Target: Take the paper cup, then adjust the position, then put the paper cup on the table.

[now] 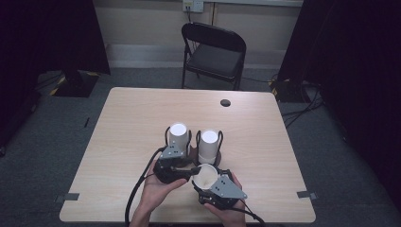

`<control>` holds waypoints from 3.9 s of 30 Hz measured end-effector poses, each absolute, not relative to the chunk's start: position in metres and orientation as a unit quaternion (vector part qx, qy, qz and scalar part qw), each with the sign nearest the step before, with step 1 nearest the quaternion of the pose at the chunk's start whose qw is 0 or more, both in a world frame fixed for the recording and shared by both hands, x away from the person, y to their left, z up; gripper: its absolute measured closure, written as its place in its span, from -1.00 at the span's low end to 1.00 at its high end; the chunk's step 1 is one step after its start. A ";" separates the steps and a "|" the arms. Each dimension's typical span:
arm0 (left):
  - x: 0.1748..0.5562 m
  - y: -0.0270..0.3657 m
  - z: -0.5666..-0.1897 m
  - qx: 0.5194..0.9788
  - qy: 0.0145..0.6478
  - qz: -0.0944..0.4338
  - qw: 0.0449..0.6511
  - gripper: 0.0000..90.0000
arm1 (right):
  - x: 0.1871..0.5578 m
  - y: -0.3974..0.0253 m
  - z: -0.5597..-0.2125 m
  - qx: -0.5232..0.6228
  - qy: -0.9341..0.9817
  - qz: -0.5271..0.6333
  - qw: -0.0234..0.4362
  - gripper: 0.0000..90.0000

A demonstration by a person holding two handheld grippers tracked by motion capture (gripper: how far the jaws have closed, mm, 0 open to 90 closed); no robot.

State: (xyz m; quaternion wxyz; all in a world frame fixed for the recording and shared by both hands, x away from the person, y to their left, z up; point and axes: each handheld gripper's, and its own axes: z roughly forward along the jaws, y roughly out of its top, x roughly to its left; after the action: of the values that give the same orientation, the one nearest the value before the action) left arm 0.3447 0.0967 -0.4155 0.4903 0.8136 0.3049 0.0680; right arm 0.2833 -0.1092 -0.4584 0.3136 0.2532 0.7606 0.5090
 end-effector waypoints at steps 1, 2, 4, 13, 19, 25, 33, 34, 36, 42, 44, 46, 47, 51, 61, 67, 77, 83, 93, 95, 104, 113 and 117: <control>0.344 0.097 -0.415 0.812 0.304 0.070 0.493 0.09 | 0.283 -0.109 -0.458 0.253 0.761 0.509 0.314 -0.44; 0.344 0.097 -0.415 0.809 0.305 0.071 0.497 0.05 | 0.284 -0.110 -0.458 0.253 0.760 0.510 0.314 -0.44; 0.343 0.098 -0.415 0.805 0.302 0.079 0.505 -0.06 | 0.284 -0.111 -0.457 0.257 0.759 0.512 0.311 -0.44; 0.341 0.108 -0.422 0.782 0.317 0.085 0.529 -0.32 | 0.287 -0.118 -0.458 0.271 0.754 0.514 0.307 -0.44; 0.338 0.122 -0.428 0.756 0.329 0.097 0.558 -0.39 | 0.289 -0.121 -0.458 0.280 0.751 0.516 0.302 -0.44; 0.333 0.131 -0.434 0.747 0.334 0.109 0.564 -0.51 | 0.290 -0.127 -0.458 0.287 0.745 0.522 0.301 -0.44; 0.324 0.141 -0.450 0.738 0.336 0.121 0.573 -0.55 | 0.293 -0.139 -0.456 0.320 0.735 0.523 0.291 -0.42; 0.322 0.144 -0.454 0.736 0.340 0.129 0.571 -0.55 | 0.294 -0.143 -0.455 0.325 0.731 0.526 0.289 -0.42; 0.321 0.147 -0.459 0.733 0.349 0.131 0.568 -0.55 | 0.296 -0.147 -0.454 0.330 0.727 0.528 0.289 -0.42; 0.317 0.156 -0.473 0.727 0.369 0.150 0.560 -0.55 | 0.302 -0.156 -0.451 0.351 0.716 0.531 0.288 -0.42; 0.315 0.158 -0.477 0.724 0.374 0.161 0.557 -0.55 | 0.304 -0.158 -0.450 0.354 0.713 0.533 0.286 -0.42; 0.313 0.159 -0.480 0.720 0.380 0.176 0.553 -0.55 | 0.306 -0.160 -0.449 0.356 0.713 0.532 0.287 -0.42; 0.312 0.160 -0.481 0.717 0.385 0.187 0.551 -0.55 | 0.307 -0.161 -0.448 0.359 0.711 0.532 0.287 -0.42; 0.306 0.160 -0.483 0.692 0.401 0.237 0.552 -0.66 | 0.311 -0.167 -0.446 0.366 0.706 0.532 0.291 -0.42; 0.303 0.161 -0.492 0.680 0.416 0.251 0.549 -0.65 | 0.327 -0.189 -0.435 0.399 0.683 0.533 0.301 -0.42; 0.299 0.159 -0.496 0.672 0.422 0.280 0.540 -0.66 | 0.337 -0.197 -0.433 0.409 0.673 0.538 0.300 -0.42; 0.294 0.155 -0.496 0.650 0.434 0.329 0.529 -0.66 | 0.370 -0.207 -0.435 0.426 0.662 0.535 0.307 -0.43; 0.295 0.157 -0.496 0.651 0.433 0.320 0.535 -0.66 | 0.385 -0.211 -0.435 0.434 0.660 0.533 0.303 -0.43; 0.291 0.158 -0.497 0.638 0.433 0.334 0.543 -0.65 | 0.416 -0.218 -0.453 0.455 0.651 0.531 0.297 -0.42; 0.291 0.159 -0.497 0.630 0.438 0.335 0.546 -0.65 | 0.424 -0.220 -0.457 0.458 0.651 0.529 0.293 -0.43; 0.291 0.157 -0.497 0.639 0.435 0.337 0.537 -0.65 | 0.440 -0.217 -0.471 0.469 0.644 0.525 0.299 -0.43; 0.293 0.155 -0.496 0.638 0.448 0.342 0.524 -0.65 | 0.449 -0.217 -0.482 0.472 0.648 0.514 0.304 -0.44; 0.293 0.155 -0.496 0.630 0.459 0.347 0.522 -0.66 | 0.448 -0.214 -0.487 0.471 0.652 0.511 0.304 -0.44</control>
State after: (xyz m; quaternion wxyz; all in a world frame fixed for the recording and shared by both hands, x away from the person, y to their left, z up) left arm 0.2934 0.1553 -0.4965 0.5217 0.6300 0.4589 0.3467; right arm 0.4483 -0.2142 -0.4867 0.3044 0.4707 0.6516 0.5111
